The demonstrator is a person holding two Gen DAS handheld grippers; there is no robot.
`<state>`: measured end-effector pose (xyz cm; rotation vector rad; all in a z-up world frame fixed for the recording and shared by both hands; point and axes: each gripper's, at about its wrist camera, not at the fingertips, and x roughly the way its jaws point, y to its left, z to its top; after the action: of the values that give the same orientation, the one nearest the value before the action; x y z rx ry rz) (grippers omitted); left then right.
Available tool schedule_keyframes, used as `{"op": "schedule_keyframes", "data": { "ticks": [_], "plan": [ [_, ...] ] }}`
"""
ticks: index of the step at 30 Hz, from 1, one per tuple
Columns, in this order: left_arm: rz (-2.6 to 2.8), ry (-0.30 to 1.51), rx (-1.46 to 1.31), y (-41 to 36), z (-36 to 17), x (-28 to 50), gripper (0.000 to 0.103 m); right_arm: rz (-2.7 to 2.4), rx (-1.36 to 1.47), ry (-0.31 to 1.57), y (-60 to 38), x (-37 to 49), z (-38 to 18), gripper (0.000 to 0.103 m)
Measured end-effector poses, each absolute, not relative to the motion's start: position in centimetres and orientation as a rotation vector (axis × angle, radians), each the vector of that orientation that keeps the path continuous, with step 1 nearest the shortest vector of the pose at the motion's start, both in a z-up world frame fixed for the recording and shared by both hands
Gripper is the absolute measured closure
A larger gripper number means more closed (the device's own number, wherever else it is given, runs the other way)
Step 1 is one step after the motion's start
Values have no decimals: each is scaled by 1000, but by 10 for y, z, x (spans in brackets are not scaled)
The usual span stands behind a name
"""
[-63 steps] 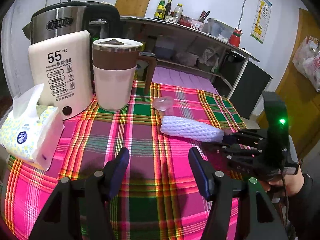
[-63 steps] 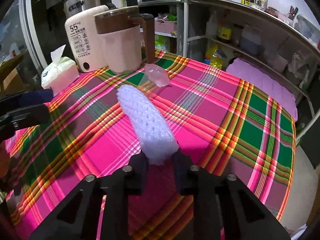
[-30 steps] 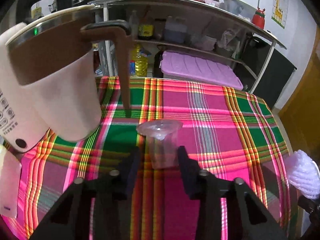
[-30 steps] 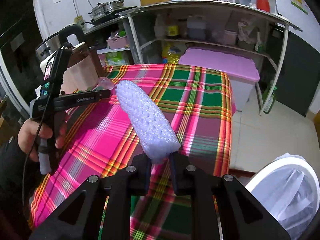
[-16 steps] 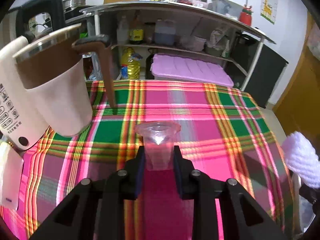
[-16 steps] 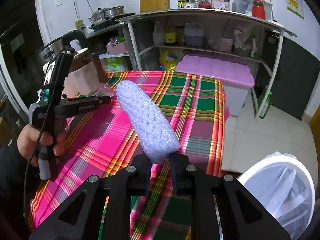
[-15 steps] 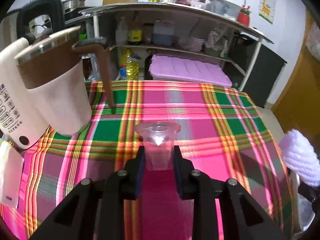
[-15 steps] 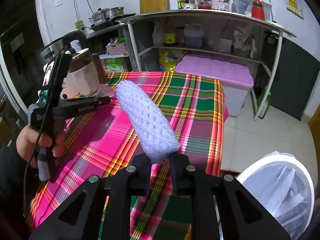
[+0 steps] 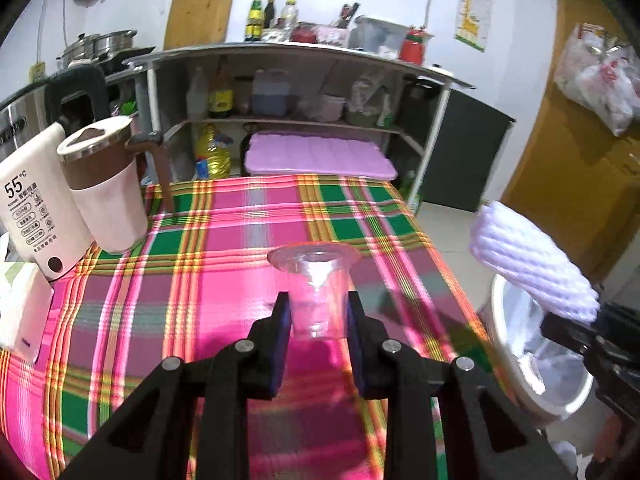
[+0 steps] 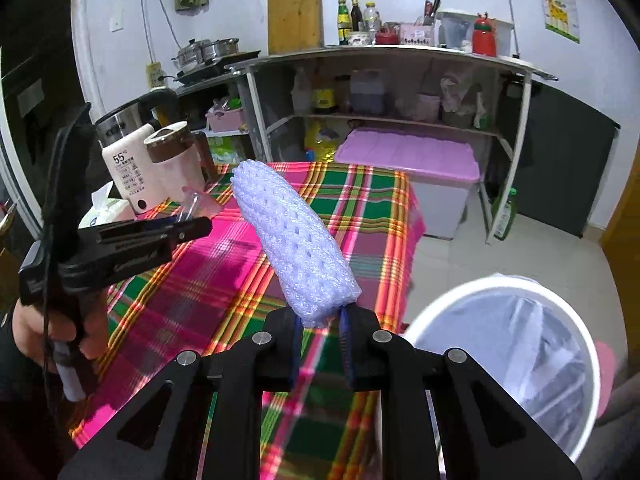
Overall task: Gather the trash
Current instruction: 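Carry the foam sleeve and plastic cup with both grippers over the bin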
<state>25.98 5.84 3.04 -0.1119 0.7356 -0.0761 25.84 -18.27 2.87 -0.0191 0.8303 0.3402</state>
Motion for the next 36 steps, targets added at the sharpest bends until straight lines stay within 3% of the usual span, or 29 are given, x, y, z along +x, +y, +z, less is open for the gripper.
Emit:
{"op": "schedule_keyframes", "data": {
  "ticks": [17,36],
  "plan": [
    [-218,693,-91,-16,52,183,75,260,26,798,-228,184,50,86],
    [-325,704,-53,-72,54,178,75,183,63,807,-270,162,49,86]
  ]
}}
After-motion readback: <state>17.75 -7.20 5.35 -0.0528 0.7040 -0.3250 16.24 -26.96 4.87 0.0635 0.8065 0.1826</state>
